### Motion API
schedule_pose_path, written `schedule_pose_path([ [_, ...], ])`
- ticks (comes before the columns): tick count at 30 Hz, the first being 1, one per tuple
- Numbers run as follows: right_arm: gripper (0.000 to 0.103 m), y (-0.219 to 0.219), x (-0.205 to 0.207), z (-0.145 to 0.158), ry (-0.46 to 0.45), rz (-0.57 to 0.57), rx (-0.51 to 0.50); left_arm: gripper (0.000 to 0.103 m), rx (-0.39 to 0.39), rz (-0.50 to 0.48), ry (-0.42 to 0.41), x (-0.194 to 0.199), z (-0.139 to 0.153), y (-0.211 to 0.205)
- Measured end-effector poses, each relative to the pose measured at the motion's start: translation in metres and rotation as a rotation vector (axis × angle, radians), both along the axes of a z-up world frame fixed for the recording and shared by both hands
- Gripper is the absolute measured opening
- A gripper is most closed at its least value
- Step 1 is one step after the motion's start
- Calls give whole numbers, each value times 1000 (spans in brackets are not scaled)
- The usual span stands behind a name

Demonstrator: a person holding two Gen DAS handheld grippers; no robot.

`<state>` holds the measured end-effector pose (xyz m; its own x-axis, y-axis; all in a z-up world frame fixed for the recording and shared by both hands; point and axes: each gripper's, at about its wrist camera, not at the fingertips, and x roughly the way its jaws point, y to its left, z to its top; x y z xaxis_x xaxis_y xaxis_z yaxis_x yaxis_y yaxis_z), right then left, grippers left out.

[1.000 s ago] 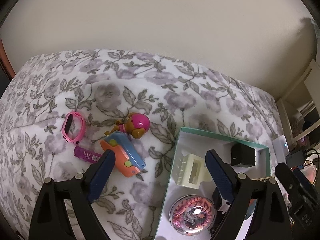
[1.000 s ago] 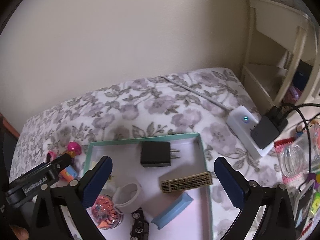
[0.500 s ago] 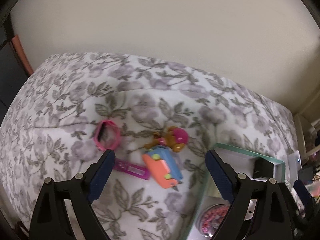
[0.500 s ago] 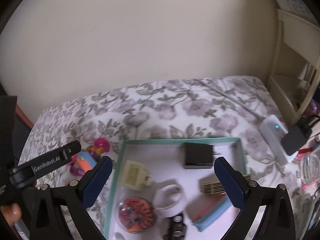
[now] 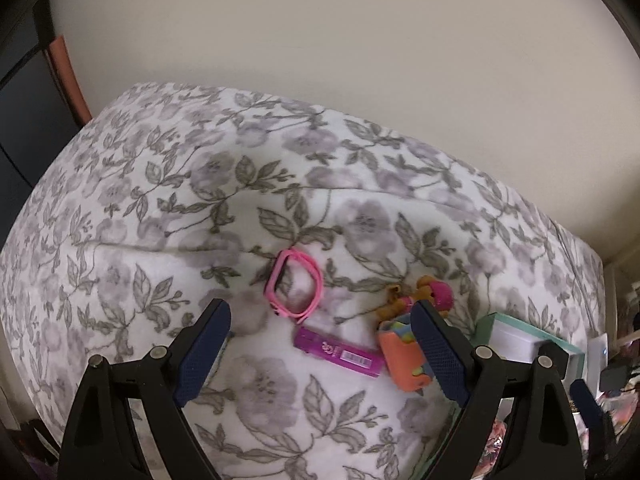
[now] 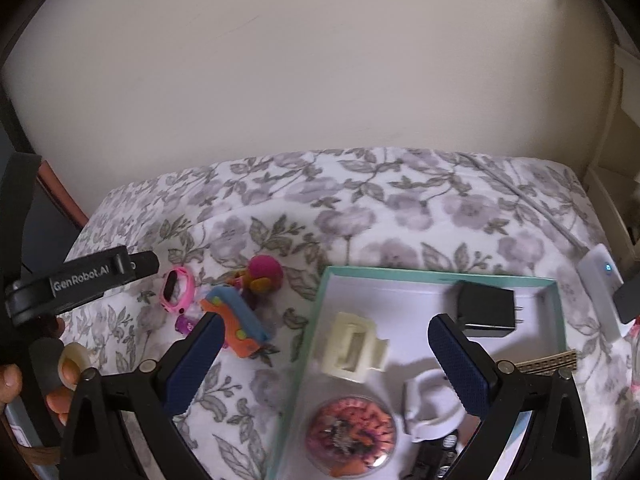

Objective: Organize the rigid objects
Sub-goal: 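Move both tools away from the tray toward the remaining toys, then grasp the pink watch with the left gripper while the right grasps the orange-blue toy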

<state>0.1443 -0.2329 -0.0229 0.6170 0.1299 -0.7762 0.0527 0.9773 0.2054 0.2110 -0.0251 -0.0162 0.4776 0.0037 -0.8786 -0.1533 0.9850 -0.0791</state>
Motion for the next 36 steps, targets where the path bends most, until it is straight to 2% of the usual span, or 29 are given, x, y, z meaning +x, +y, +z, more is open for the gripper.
schedule_pose_path([
  [4, 103, 12, 3, -2, 1, 6, 7, 92, 18, 23, 25, 2, -3, 15],
  [8, 102, 27, 6, -5, -1, 42, 14, 92, -3, 54, 47, 7, -8, 35],
  [15, 91, 55, 15, -19, 27, 102, 18, 92, -60, 89, 56, 12, -18, 62],
  [19, 84, 69, 21, -27, 35, 116, 5, 92, -81, 78, 63, 19, -31, 65],
  [27, 78, 87, 37, -50, 69, 136, -29, 92, -91, 27, 47, 36, -54, 59],
  [36, 73, 96, 48, -68, 95, 141, -43, 92, -40, -41, 33, 49, -76, 44],
])
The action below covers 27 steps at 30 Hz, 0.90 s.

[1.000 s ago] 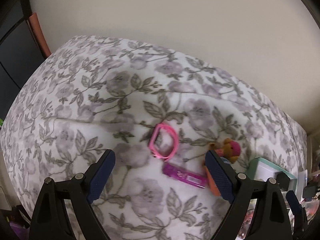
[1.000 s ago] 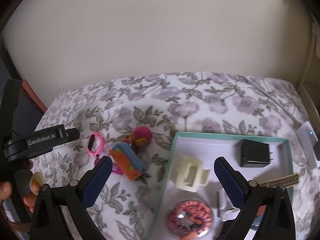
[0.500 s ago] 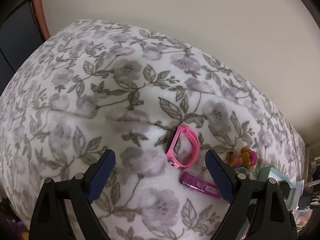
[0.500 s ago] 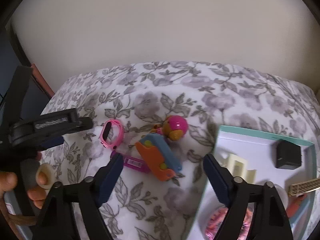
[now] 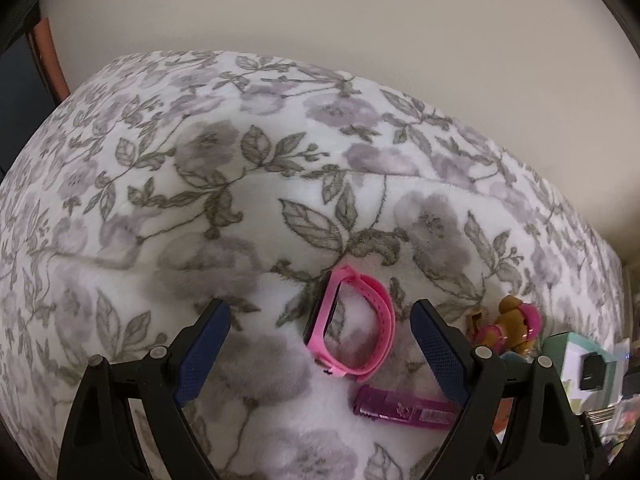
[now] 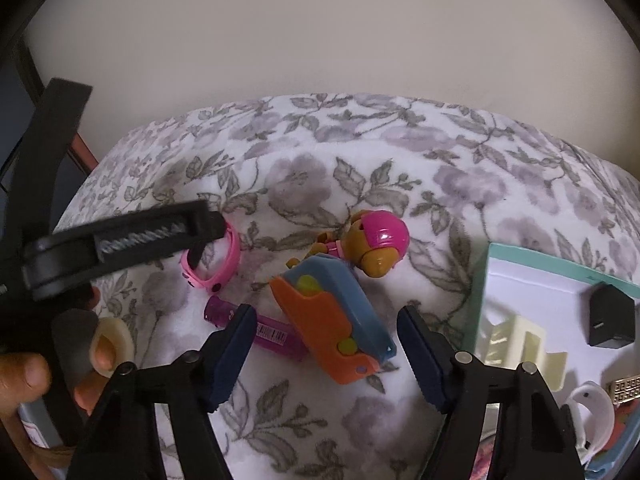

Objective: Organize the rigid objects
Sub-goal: 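Grasp the pink watch with the left gripper while the right grasps the orange-blue toy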

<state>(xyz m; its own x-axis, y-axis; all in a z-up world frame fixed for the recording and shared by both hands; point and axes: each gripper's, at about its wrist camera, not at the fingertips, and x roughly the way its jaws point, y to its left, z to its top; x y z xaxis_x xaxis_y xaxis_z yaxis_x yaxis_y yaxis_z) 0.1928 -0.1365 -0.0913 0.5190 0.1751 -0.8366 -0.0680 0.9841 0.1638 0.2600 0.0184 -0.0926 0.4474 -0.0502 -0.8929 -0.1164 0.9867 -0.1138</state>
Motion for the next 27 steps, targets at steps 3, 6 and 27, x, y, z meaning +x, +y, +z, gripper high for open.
schedule_pose_path([
  [3, 71, 1, 3, -5, 9, -7, -8, 90, 20, -20, 12, 2, -11, -5],
  [6, 65, 2, 6, -8, 12, -16, -17, 78, 32, -36, 22, 3, -19, -9],
  [27, 46, -11, 0, 1, -16, -33, 8, 51, 51, -90, 6, -2, -17, -19],
])
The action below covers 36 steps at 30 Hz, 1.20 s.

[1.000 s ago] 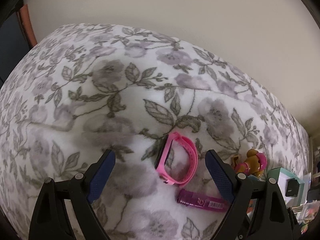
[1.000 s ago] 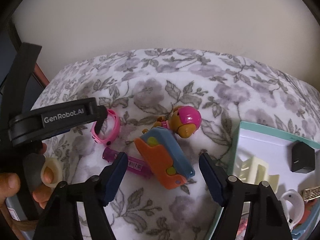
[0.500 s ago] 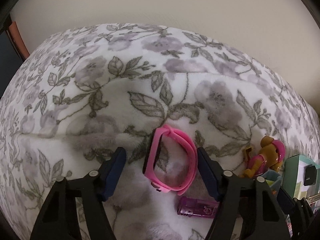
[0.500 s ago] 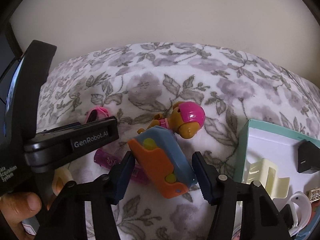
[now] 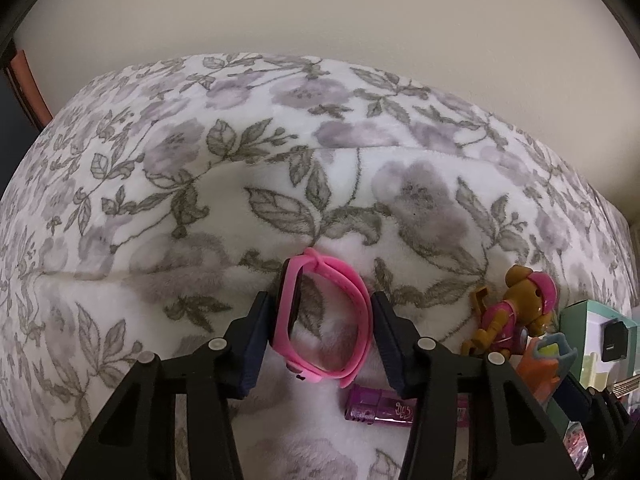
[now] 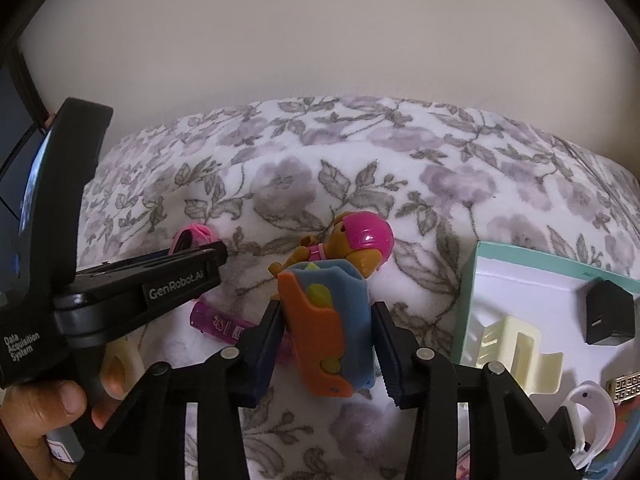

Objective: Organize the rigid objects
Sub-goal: 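Grasp the pink watch with the left gripper while the right grasps the orange-blue toy, then carry the pink watch and orange-blue toy into the tray and open both grippers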

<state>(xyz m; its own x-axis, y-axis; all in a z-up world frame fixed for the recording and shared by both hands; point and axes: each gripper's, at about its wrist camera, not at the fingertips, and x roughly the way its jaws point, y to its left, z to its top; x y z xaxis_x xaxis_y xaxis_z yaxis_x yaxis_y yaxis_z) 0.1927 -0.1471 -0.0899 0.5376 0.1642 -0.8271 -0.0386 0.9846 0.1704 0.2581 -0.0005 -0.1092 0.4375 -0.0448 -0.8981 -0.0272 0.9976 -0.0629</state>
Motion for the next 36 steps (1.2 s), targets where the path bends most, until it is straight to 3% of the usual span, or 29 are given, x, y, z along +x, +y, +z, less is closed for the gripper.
schedule_pose_path([
  [14, 42, -19, -7, 17, -49, -30, 58, 51, -41, 0, -49, -6, 35, -2],
  [23, 42, -49, -14, 31, -71, -75, 150, 51, -89, -25, -95, -14, 63, -12],
  [36, 42, -118, -36, 65, -71, -173, 169, 51, -127, -184, -128, -42, 89, -79],
])
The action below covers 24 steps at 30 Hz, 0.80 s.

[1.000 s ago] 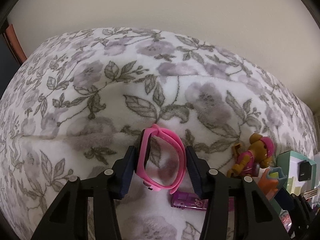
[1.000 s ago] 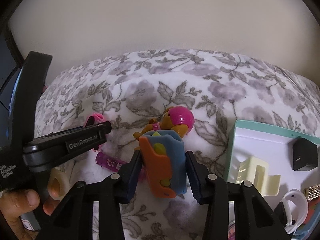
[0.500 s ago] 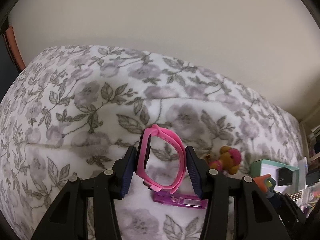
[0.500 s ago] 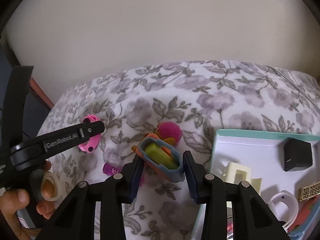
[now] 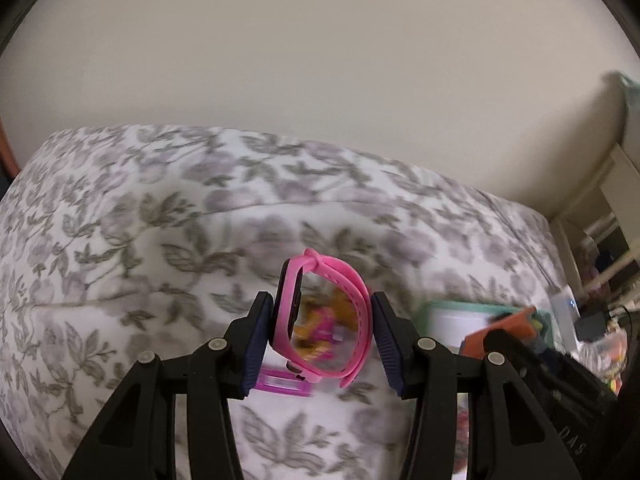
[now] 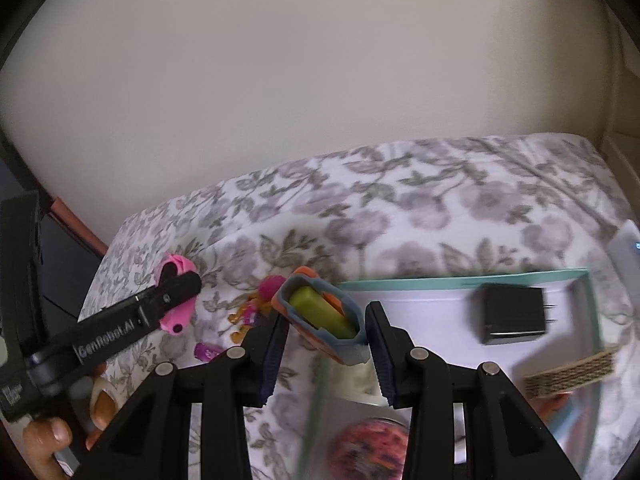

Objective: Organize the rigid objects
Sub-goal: 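Carry the pink watch and orange-blue toy into the tray and open both grippers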

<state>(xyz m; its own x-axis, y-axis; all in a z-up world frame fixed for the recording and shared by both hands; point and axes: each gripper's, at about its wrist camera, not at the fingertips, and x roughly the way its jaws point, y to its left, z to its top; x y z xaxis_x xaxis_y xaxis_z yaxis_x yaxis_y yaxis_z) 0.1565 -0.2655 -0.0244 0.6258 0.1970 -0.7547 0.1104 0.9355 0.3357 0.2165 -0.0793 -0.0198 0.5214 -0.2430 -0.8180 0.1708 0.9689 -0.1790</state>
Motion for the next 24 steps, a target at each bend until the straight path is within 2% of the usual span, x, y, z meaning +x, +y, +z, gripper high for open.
schedule_pose_path([
  [12, 42, -62, -22, 2, 80, -126, -44, 51, 44, -166, 8, -27, -7, -75],
  [24, 42, -78, -26, -15, 178, -131, -75, 52, 93, -249, 32, -43, -22, -113],
])
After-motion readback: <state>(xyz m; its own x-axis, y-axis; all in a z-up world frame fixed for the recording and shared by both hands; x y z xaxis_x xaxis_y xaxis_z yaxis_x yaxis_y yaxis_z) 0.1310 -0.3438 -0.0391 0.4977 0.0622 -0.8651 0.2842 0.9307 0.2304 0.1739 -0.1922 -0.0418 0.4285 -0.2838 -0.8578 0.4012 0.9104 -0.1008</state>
